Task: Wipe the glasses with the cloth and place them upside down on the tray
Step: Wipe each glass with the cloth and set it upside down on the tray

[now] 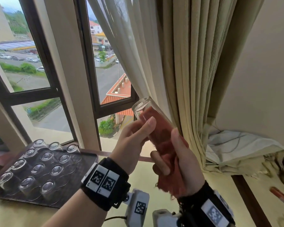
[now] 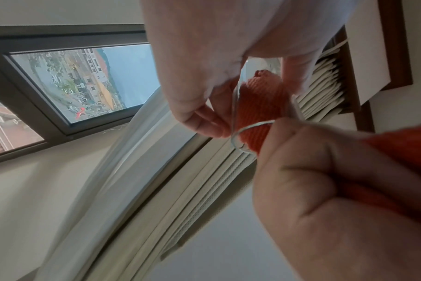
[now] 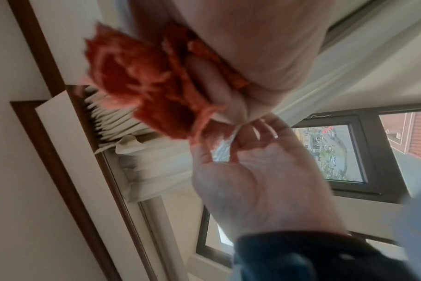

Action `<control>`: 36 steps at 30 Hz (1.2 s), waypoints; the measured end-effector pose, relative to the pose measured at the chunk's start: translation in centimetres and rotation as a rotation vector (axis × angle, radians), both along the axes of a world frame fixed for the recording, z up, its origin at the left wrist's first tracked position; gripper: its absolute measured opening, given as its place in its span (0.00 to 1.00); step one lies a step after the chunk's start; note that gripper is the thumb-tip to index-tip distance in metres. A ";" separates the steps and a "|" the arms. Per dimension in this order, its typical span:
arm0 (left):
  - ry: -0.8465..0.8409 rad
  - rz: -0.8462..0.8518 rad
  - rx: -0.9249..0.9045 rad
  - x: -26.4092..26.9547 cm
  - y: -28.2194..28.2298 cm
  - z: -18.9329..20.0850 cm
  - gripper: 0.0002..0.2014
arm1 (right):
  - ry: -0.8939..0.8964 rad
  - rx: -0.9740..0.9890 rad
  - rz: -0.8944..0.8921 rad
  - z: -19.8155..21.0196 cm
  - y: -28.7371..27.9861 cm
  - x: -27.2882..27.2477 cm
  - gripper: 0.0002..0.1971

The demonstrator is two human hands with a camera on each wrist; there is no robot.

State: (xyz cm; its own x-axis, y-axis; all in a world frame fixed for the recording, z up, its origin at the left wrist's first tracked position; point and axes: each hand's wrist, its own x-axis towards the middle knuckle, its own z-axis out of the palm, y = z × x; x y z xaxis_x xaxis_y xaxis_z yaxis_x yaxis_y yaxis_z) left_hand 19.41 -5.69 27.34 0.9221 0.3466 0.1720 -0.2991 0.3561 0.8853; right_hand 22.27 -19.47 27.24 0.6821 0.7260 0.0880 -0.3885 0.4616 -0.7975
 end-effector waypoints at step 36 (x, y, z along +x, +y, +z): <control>0.090 -0.067 -0.099 1.9 2.0 0.0 0.20 | -0.990 -0.837 -0.279 -2.7 -2.0 1.6 0.34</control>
